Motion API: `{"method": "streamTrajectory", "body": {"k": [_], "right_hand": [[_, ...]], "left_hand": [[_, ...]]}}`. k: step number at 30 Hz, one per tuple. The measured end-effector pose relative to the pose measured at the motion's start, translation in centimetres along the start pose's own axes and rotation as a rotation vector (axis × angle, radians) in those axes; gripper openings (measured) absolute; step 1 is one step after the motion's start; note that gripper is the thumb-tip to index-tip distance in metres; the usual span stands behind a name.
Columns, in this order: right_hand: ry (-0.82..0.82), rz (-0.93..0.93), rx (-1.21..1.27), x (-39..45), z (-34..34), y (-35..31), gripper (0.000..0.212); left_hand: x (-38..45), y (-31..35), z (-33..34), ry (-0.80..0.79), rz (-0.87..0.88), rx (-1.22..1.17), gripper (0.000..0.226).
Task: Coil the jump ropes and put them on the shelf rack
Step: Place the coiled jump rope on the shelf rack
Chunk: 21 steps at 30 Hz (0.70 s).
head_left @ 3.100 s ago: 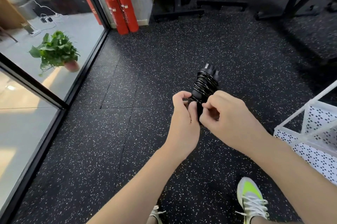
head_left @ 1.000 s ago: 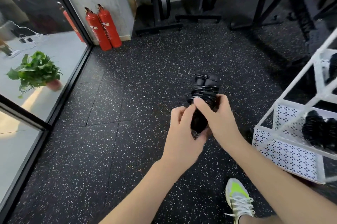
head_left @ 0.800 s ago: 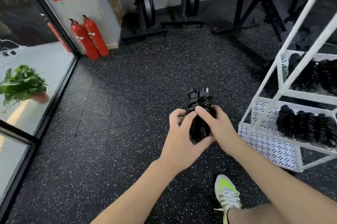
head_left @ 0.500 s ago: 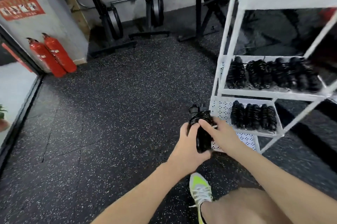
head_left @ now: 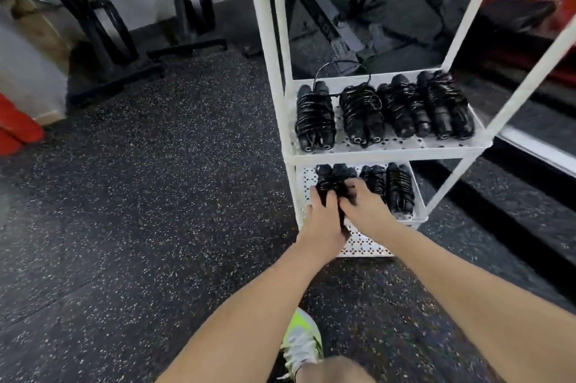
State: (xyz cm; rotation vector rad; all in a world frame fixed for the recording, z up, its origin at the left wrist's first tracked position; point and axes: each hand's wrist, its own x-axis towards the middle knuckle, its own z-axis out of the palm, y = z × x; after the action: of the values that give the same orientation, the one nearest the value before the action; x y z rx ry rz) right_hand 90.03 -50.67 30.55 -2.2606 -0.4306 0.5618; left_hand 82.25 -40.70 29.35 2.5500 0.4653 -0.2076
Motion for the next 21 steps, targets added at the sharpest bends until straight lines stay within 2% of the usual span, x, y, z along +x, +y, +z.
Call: {"method": "streamTrajectory", "body": {"k": [5,8,11,16,21], "right_hand": [[-0.088,-0.016,-0.150,5.8,2.3,1.5,0.071],[-0.101,-0.047,-0.343,7.9,2.9,2.3,0.071],[-0.150,-0.161,-0.580,8.8,2.9,3.2,0.070],[-0.172,-0.289,-0.969,8.5,3.7,4.1,0.078],[-0.158,-0.280,-1.025,7.4,4.3,4.7,0.076]], "left_hand": [[5.2,-1.6,1.0,-0.024,-0.078,0.094,0.085],[6.6,-2.4,1.4,-0.037,-0.064,0.132,0.084],[7.2,-2.4,1.9,-0.070,-0.051,0.273,0.083],[8.2,-3.8,3.7,-0.096,-0.014,0.444,0.085],[7.6,-3.1,3.3,-0.096,-0.054,0.412,0.078]]}}
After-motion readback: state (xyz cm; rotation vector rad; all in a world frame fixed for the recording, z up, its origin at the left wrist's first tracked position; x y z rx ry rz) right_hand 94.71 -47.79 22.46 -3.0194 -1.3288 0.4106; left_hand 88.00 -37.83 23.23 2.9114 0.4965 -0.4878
